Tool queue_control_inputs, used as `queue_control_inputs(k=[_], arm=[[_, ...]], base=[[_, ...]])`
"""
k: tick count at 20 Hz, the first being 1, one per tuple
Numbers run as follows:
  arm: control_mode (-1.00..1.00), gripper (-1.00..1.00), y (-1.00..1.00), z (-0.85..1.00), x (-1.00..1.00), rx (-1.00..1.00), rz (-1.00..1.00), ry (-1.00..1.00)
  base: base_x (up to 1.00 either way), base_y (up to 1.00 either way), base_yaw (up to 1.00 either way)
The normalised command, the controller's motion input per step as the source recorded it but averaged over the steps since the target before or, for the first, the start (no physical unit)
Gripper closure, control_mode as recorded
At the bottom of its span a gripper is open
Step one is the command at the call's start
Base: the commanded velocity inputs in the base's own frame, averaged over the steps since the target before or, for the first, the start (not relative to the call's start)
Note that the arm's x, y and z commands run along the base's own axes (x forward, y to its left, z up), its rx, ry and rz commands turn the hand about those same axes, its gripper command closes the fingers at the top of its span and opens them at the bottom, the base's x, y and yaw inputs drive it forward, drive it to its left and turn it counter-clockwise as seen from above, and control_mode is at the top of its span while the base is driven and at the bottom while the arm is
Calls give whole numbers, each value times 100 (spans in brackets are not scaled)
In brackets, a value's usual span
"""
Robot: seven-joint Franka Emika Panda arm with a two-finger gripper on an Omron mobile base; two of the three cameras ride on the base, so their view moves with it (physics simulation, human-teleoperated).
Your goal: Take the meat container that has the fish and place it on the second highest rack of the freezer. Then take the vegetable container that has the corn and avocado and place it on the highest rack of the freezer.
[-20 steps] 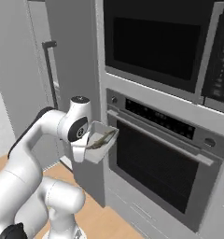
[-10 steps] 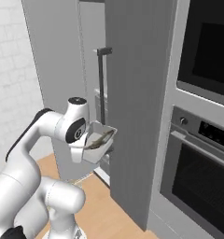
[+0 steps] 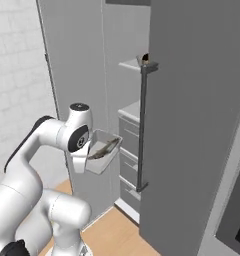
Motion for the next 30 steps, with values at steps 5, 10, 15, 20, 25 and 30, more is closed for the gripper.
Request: queue_control_inputs(k=[5, 10, 15, 20, 25, 30], arm=[[100, 100, 0, 0, 0, 0, 0, 0], [100, 100, 0, 0, 0, 0, 0, 0], [100, 100, 0, 0, 0, 0, 0, 0], [100, 100, 0, 0, 0, 0, 0, 0], [100, 100, 0, 0, 0, 0, 0, 0], [-100, 100, 0, 2, 16, -1, -1, 0]], base=[[45, 24, -44], [75, 20, -36], [64, 43, -6], [43, 10, -1], [36, -14, 0], [51, 0, -1]])
